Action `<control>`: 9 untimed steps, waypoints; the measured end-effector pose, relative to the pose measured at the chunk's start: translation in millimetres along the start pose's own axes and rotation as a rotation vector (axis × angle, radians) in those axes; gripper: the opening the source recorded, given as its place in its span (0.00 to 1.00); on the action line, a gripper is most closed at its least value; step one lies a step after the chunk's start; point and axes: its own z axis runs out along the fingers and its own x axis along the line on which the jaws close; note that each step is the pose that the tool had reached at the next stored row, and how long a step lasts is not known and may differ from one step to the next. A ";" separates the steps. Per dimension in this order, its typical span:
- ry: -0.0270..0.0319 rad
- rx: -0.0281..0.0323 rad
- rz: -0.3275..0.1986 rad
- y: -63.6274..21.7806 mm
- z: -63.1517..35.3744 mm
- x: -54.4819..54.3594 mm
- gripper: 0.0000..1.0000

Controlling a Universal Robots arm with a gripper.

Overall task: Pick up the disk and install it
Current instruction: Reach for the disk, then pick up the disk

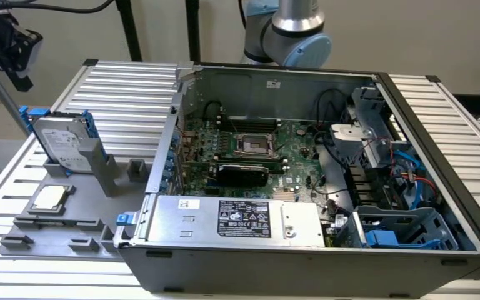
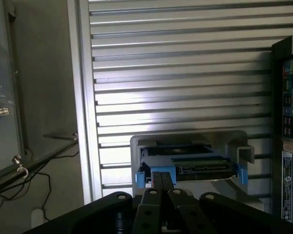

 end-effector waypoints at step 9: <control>0.0005 -0.0004 0.000 -3.3 0.0 -0.2 0.11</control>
